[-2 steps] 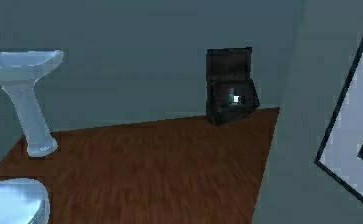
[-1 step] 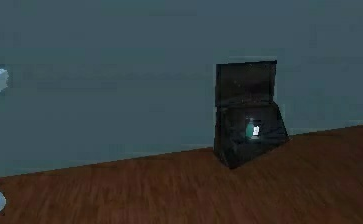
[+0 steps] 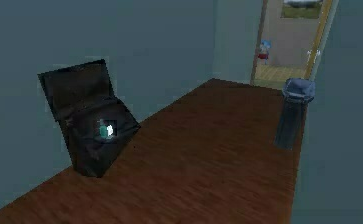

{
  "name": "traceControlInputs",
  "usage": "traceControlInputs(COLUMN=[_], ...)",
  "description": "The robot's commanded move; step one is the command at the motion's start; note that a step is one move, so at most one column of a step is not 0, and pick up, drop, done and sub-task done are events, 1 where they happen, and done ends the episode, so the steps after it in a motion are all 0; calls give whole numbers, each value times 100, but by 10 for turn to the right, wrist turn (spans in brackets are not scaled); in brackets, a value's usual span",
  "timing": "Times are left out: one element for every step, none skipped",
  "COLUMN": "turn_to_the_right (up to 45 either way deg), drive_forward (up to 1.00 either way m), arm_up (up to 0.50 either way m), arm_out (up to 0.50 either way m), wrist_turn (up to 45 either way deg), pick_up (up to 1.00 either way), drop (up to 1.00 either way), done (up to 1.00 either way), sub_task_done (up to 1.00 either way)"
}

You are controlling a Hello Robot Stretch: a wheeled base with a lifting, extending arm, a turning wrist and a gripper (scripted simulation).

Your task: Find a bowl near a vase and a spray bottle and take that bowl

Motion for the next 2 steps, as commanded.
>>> traceControlInputs(turn_to_the_right=[120, 0], drive_forward=[0, 100], arm_up=[0, 0], arm_out=[0, 0], wrist_turn=[0, 0], pick_up=[0, 0], drop=[0, 0], done=[0, 0], sub_task_done=[0, 0])
